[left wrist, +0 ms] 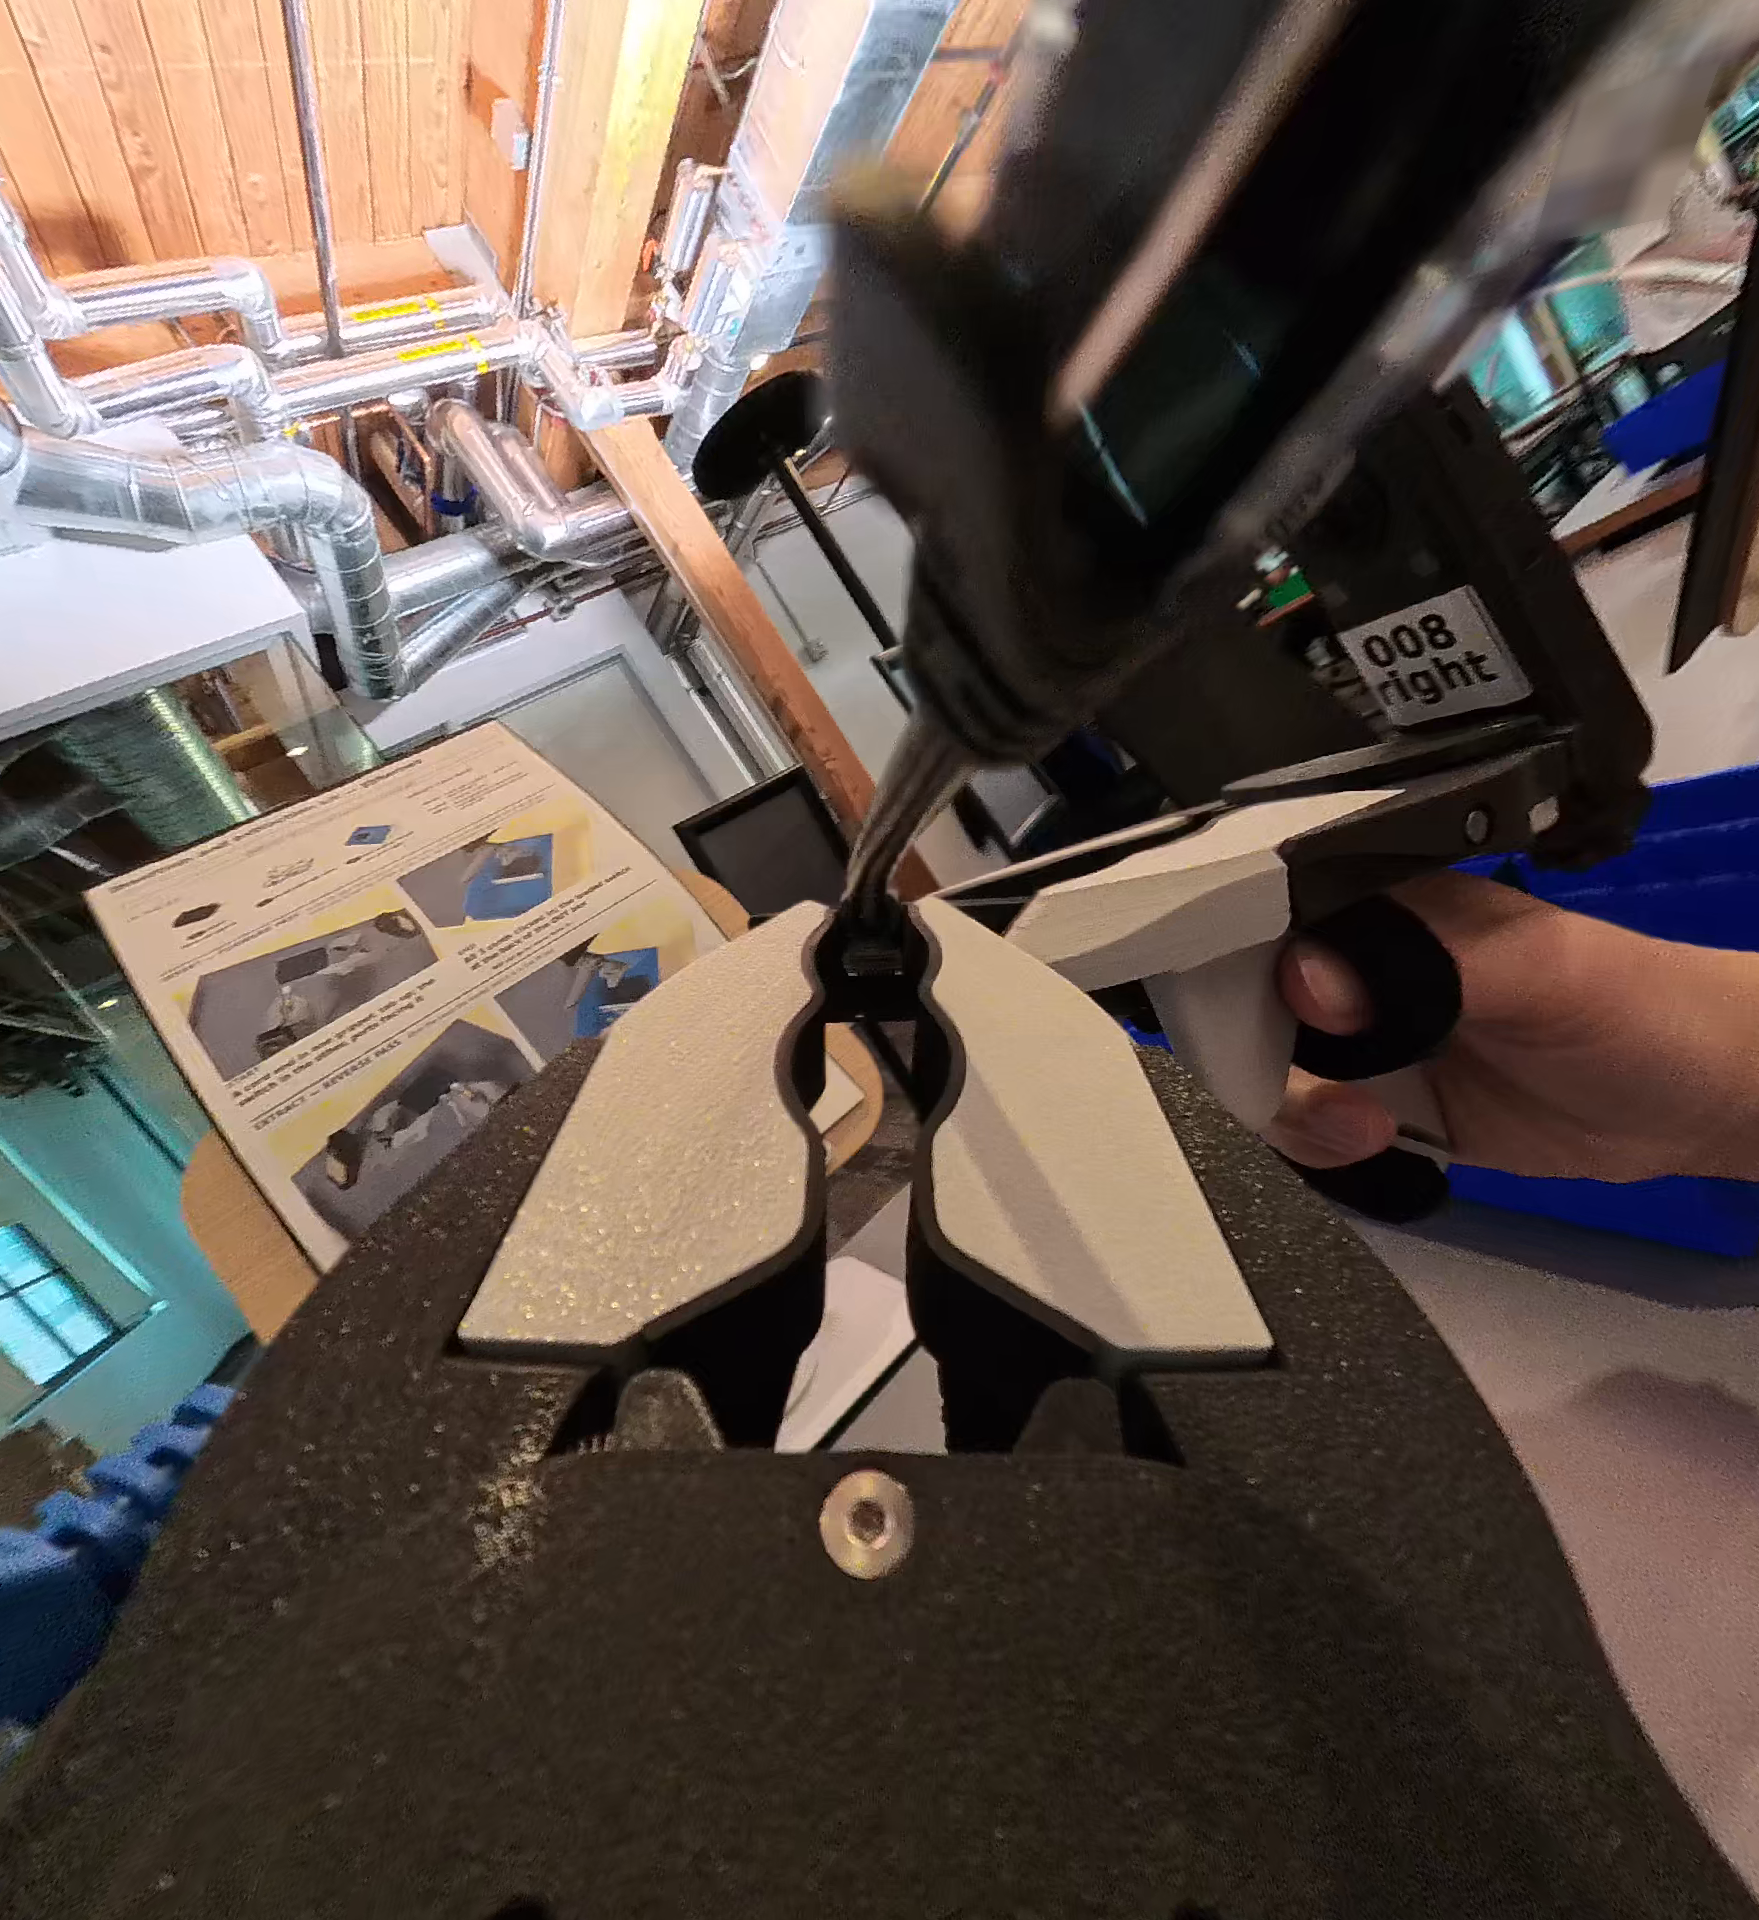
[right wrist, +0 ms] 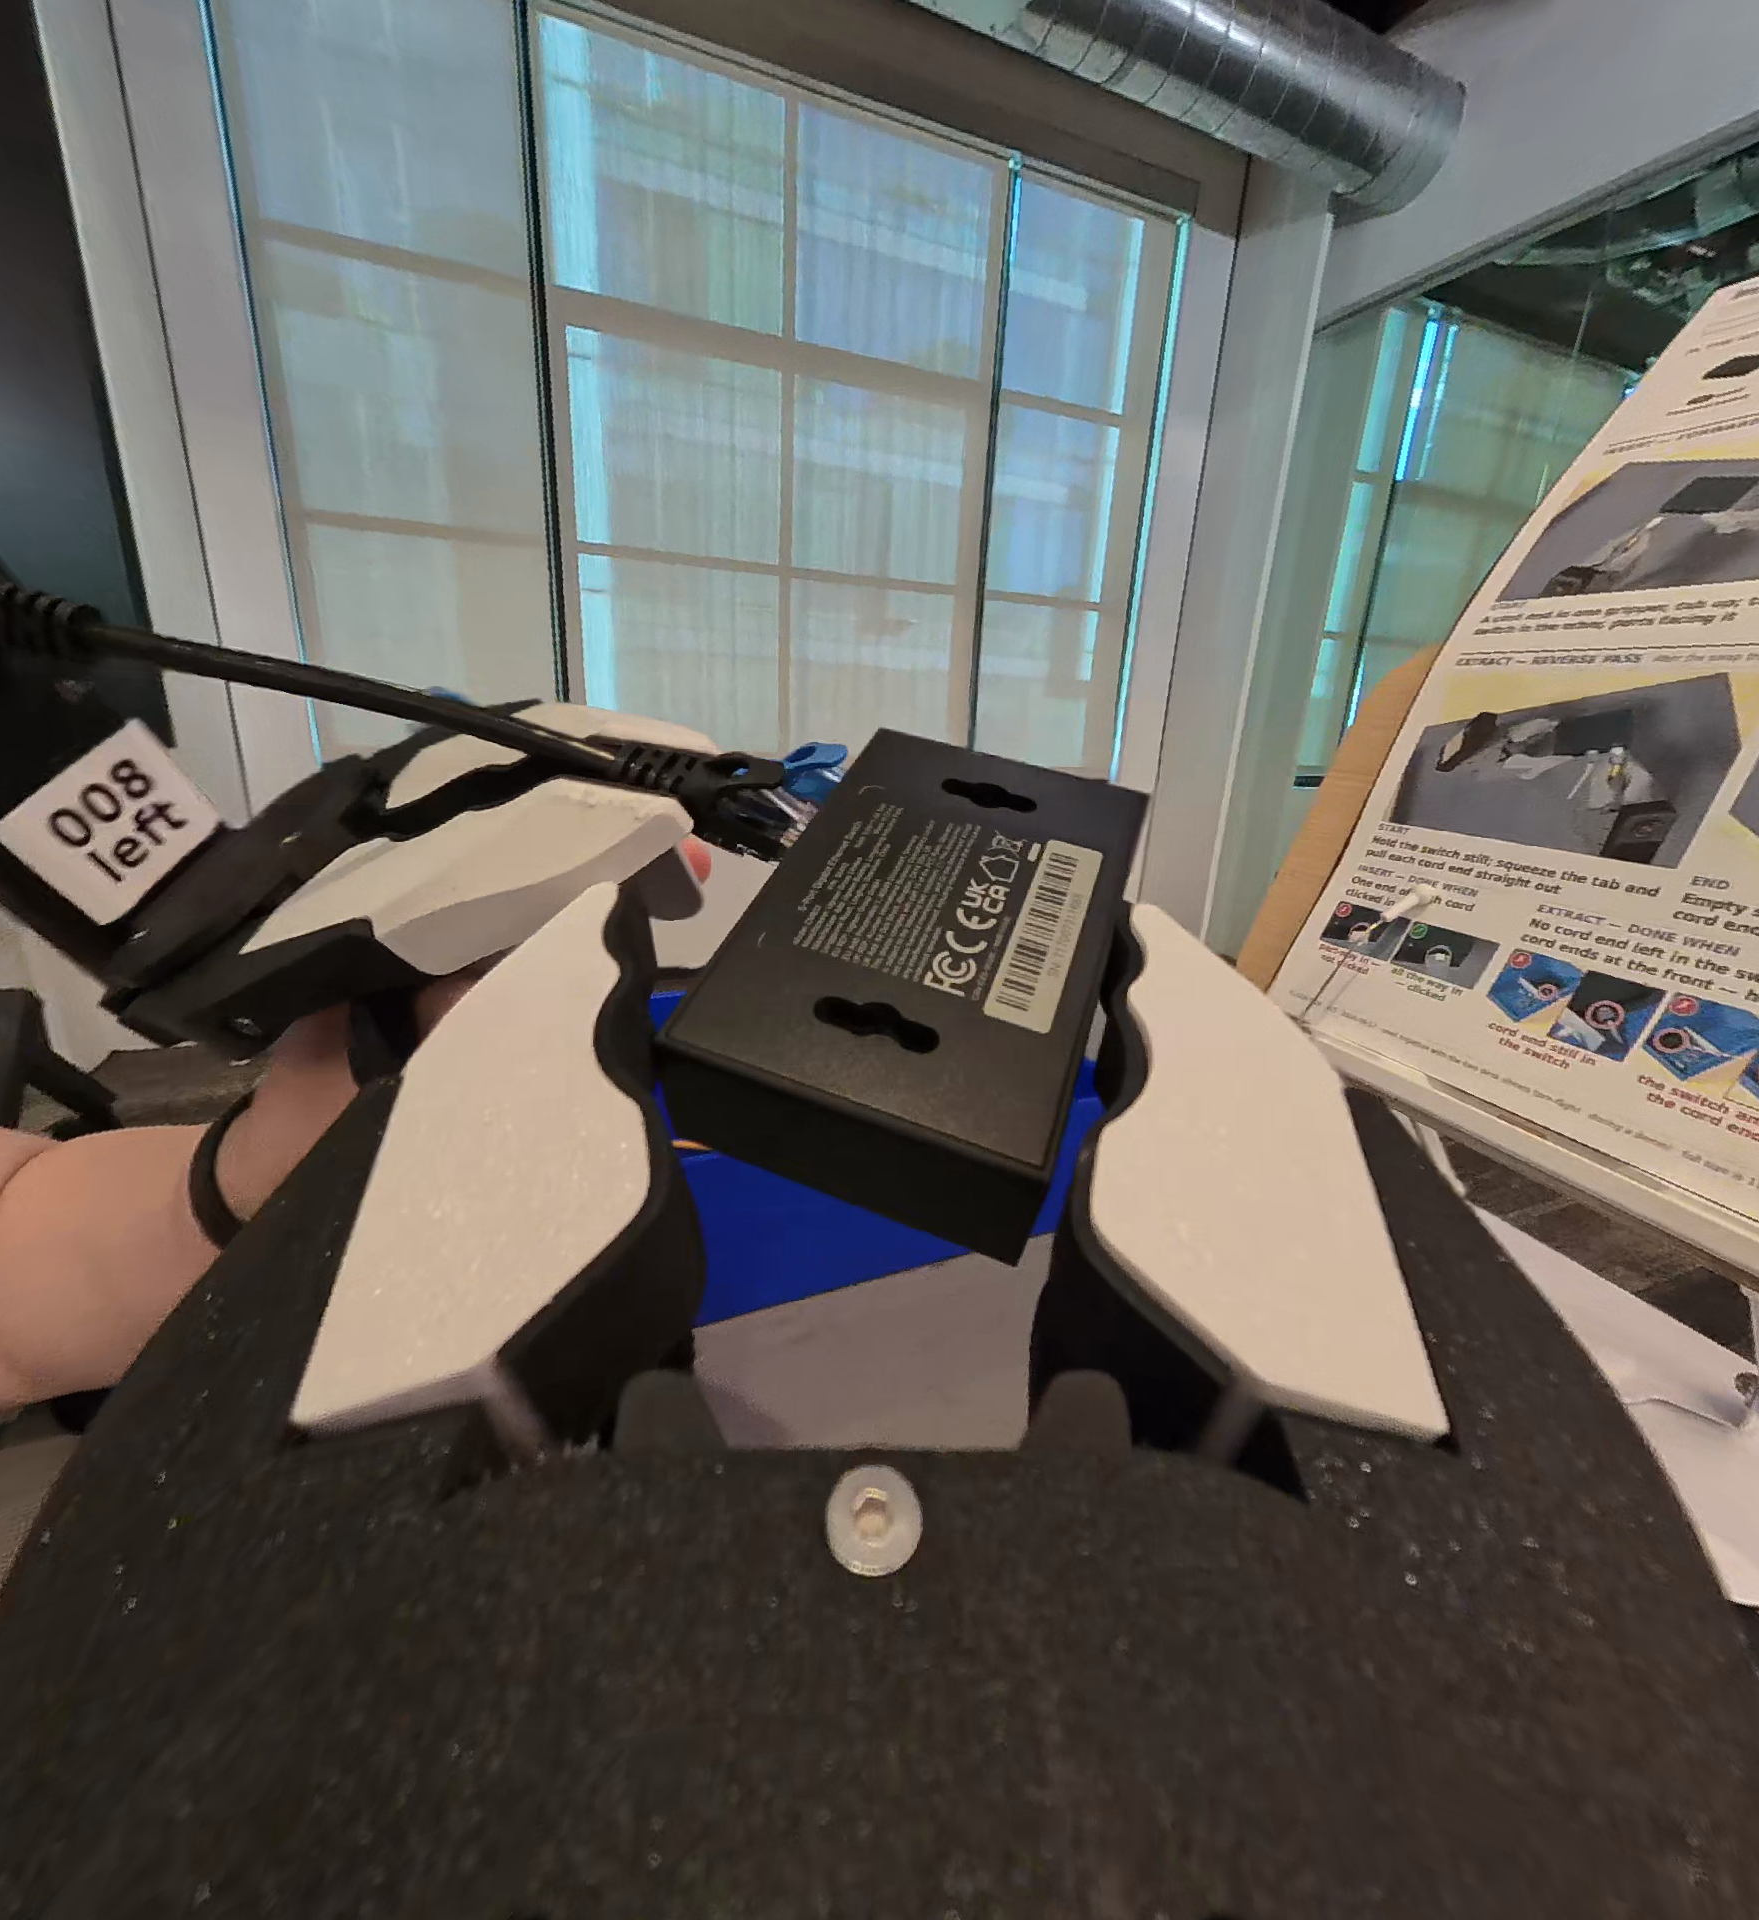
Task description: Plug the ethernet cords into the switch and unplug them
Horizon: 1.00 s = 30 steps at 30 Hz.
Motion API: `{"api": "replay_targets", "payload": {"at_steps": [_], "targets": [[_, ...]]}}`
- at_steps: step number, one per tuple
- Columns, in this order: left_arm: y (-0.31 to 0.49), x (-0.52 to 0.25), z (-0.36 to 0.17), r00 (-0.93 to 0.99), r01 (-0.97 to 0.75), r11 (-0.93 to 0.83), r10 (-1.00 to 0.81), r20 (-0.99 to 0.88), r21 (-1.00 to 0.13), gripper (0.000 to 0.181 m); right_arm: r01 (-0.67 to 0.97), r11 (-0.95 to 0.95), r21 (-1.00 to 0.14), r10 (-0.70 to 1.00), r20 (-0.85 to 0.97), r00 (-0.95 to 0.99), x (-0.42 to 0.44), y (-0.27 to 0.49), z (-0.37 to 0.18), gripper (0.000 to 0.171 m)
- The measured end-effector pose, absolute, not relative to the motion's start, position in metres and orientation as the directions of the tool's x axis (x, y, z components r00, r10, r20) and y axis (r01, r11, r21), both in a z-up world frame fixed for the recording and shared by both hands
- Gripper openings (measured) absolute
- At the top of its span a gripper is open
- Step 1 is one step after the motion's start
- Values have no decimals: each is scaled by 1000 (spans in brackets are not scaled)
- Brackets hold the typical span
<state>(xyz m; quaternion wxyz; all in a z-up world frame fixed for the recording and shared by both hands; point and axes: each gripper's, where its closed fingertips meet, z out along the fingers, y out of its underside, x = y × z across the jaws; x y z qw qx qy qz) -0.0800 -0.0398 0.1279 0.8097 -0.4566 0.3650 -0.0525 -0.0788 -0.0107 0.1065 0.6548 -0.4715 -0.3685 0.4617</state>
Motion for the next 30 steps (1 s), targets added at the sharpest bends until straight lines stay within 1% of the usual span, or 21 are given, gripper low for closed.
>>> {"api": "replay_targets", "payload": {"at_steps": [3,6,8,11,15,18,22,26,30], "targets": [[-39,-80,128,741,-300,578,-360,-567,-759,11,-282,102,-954,948,8,317,-80,-8,105,79],[-36,-79,125,733,-318,553,-371,-569,-770,11,-302,36,-953,954,-57,295,-82,-4,100,78],[-33,-80,124,737,-285,529,-411,-536,-799,11,-323,16,-946,955,-81,285,-82,-3,99,78],[-33,-82,125,741,-224,518,-460,-489,-826,11,-320,38,-947,952,-64,300,-81,-3,100,78],[-35,-84,127,751,-170,552,-464,-470,-817,11,-336,21,-942,949,-87,302,-81,-4,103,77],[-35,-86,127,761,-131,565,-469,-448,-815,11,-365,-43,-930,949,-152,276,-84,-4,101,77],[-36,-87,129,761,-131,589,-456,-462,-797,11,-402,-130,-906,947,-234,220,-88,-5,99,77],[-31,-89,126,764,-106,547,-489,-420,-830,11,-353,-58,-934,938,-172,301,-86,0,98,77],[-33,-88,127,747,-26,520,-558,-362,-854,11,-338,-81,-938,922,-200,332,-82,9,93,76]]}}
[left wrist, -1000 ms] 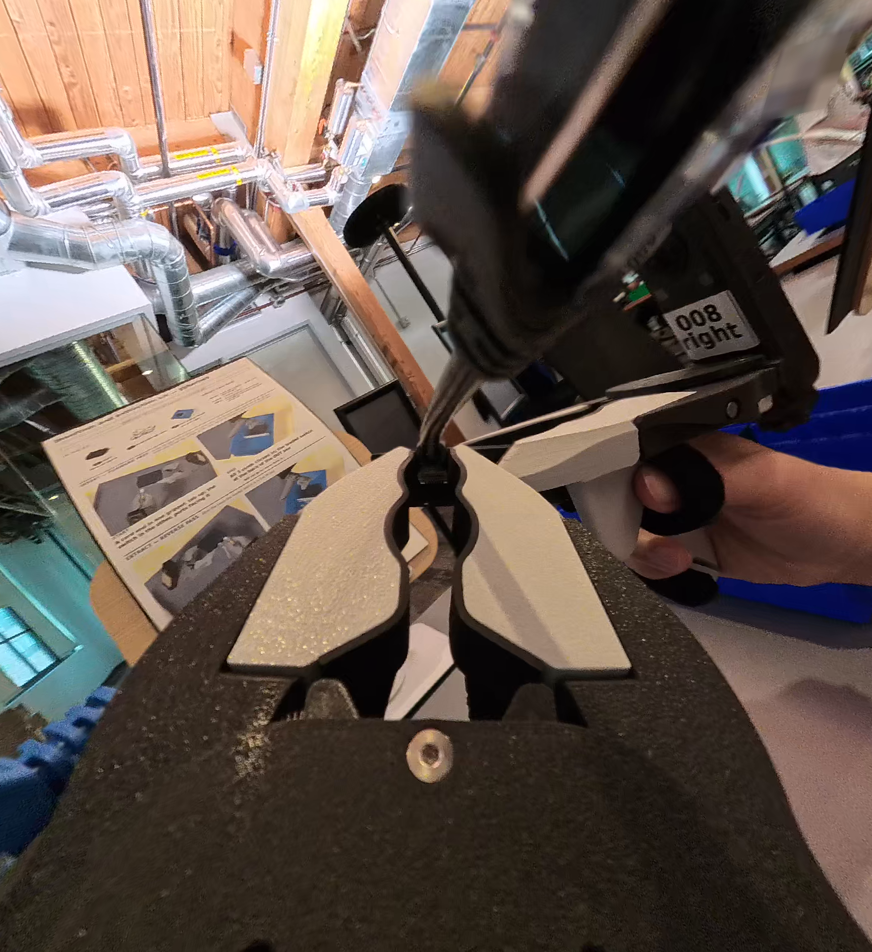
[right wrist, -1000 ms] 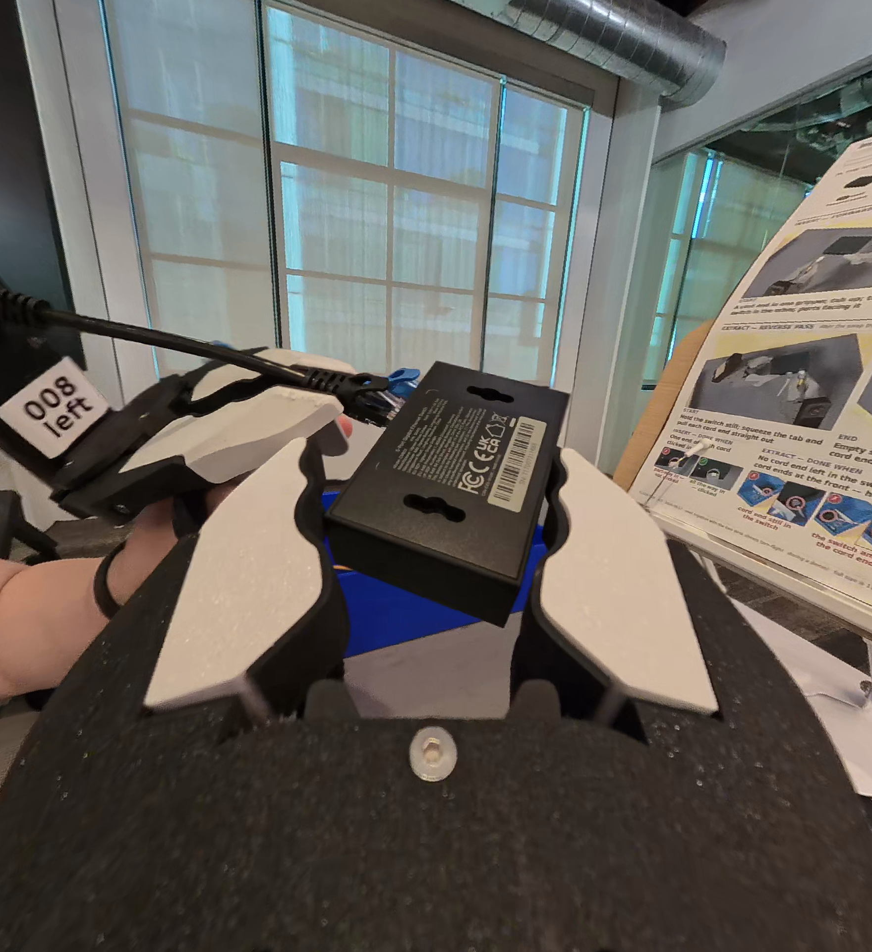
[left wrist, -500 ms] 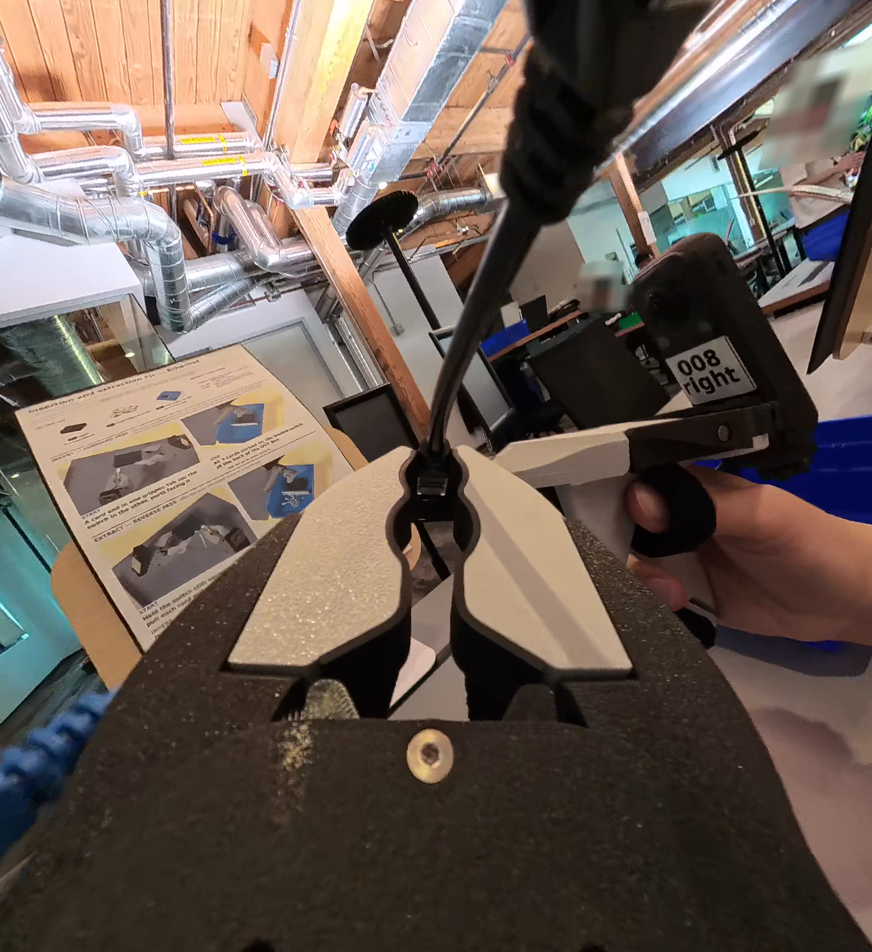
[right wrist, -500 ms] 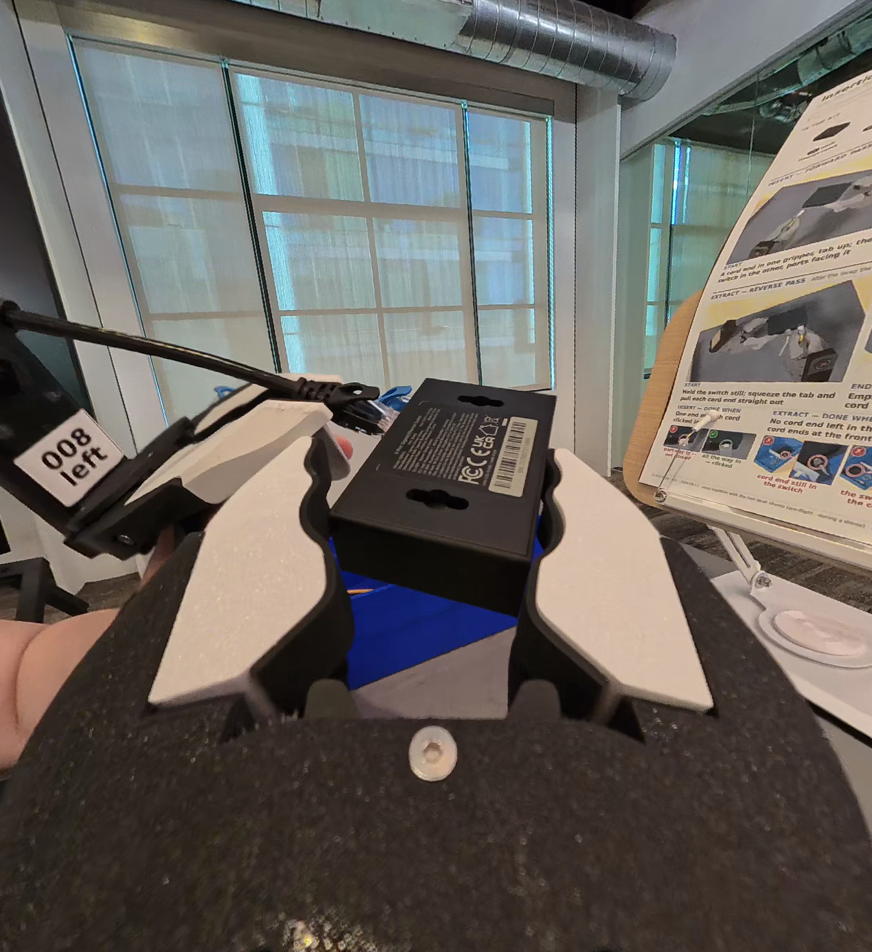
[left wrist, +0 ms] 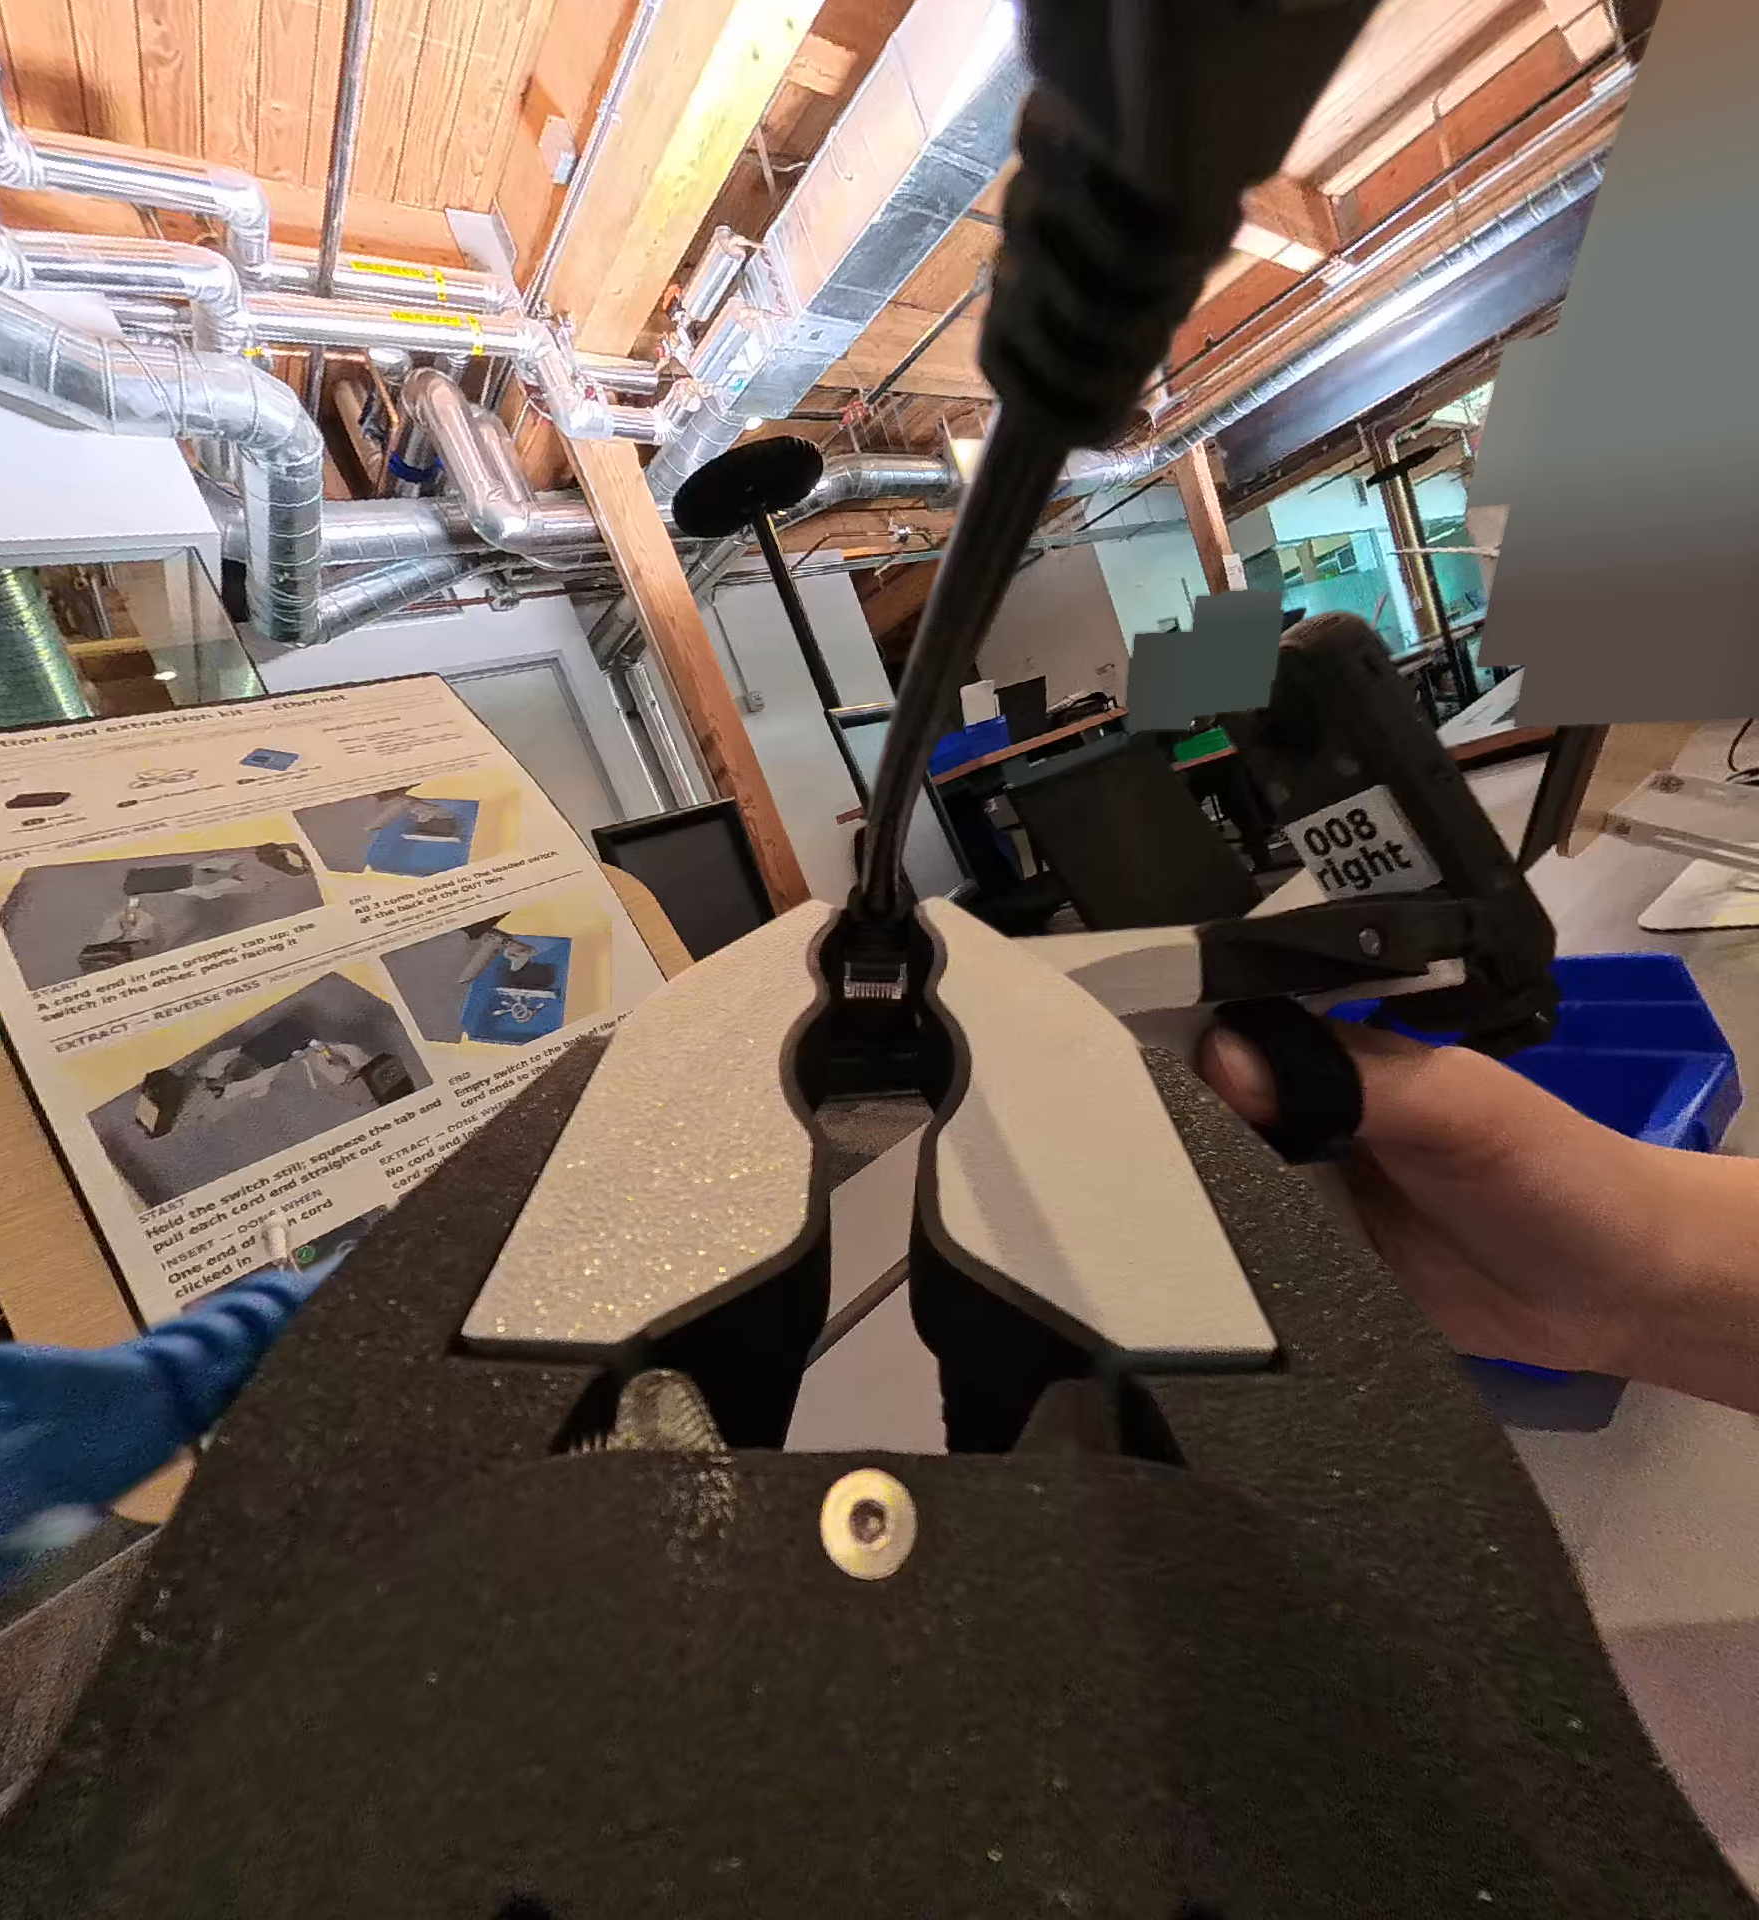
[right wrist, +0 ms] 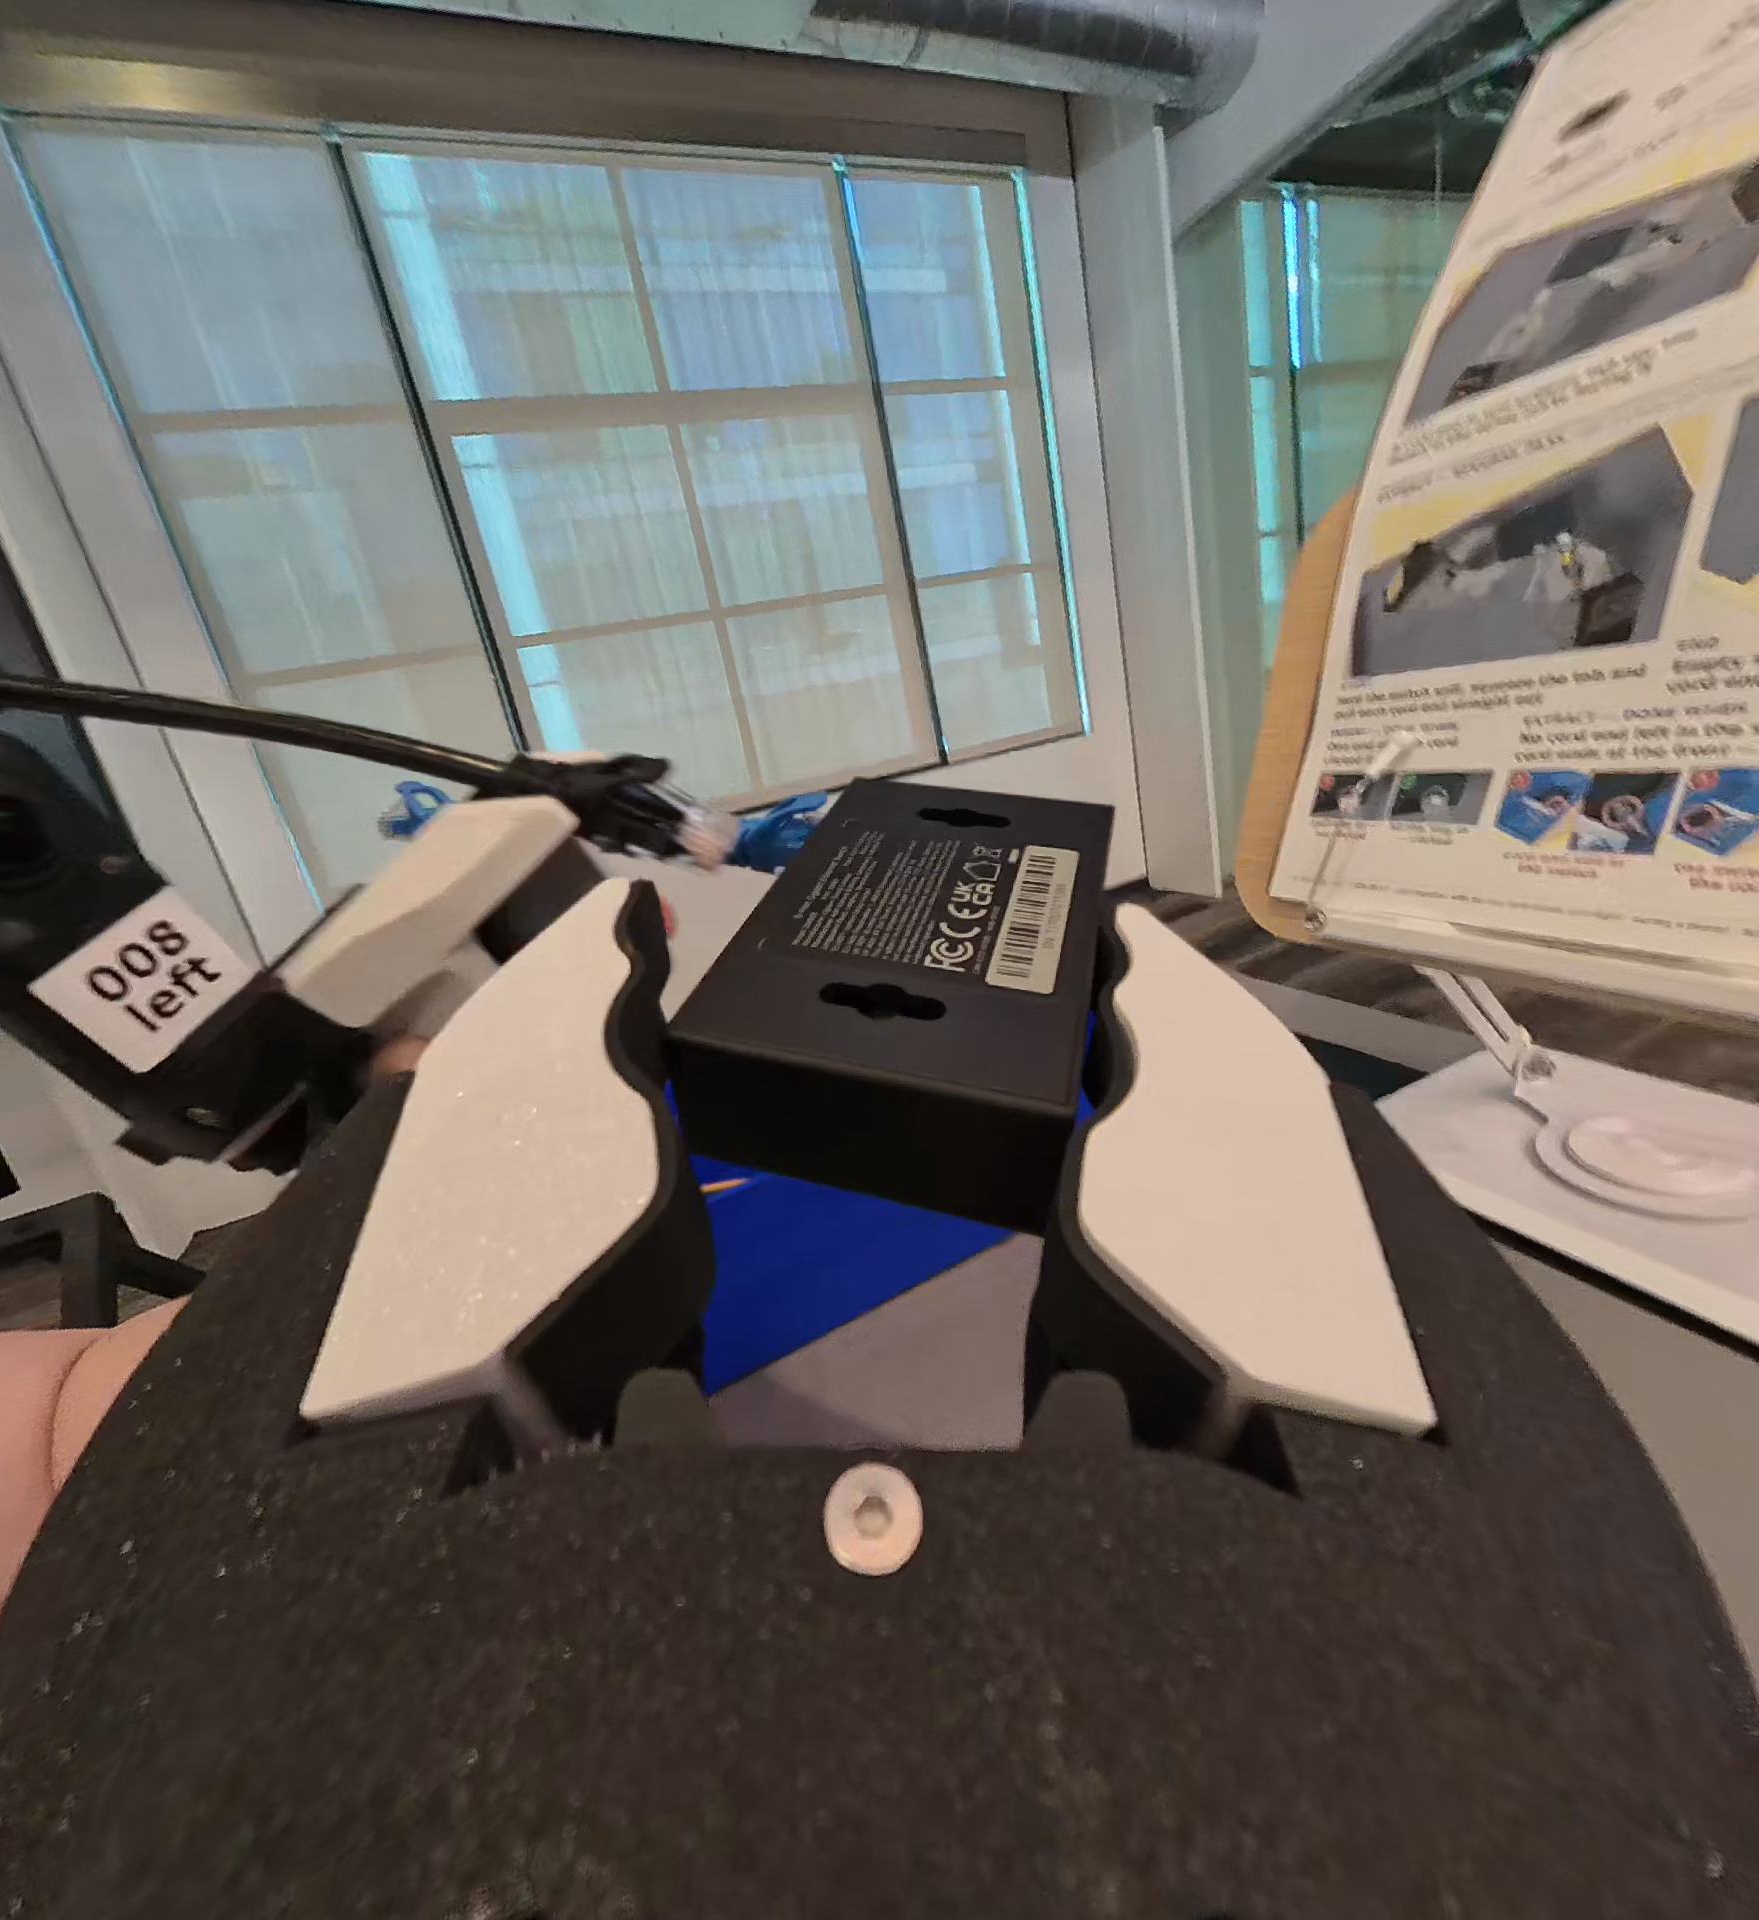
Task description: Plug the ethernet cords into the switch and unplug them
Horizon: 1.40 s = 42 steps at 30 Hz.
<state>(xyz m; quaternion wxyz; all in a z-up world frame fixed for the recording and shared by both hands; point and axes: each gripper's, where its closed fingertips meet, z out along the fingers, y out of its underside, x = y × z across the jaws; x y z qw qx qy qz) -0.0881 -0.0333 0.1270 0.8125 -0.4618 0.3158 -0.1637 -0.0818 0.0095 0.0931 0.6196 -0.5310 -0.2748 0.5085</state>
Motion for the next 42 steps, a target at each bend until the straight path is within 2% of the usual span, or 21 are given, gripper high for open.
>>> {"api": "replay_targets", "payload": {"at_steps": [8,17,21,28,36,42], "targets": [[-38,-94,138,728,29,491,-607,-318,-871,11,-140,-386,-912,793,-406,454,-74,65,15,76],[-47,-114,163,731,51,474,-617,-291,-879,11,282,-520,-806,752,-275,598,-67,79,-78,75],[-49,-116,166,721,43,463,-627,-294,-885,11,466,-538,-702,791,-230,566,-66,61,-86,75],[-53,-117,171,704,52,450,-649,-287,-892,11,713,-606,-352,790,-168,589,-42,54,-108,76],[-67,-119,181,688,64,463,-662,-297,-884,11,728,-684,-44,727,-122,675,-16,50,-117,75],[-77,-117,186,672,77,471,-676,-304,-879,11,709,-705,16,705,-89,704,-15,48,-122,75]]}}
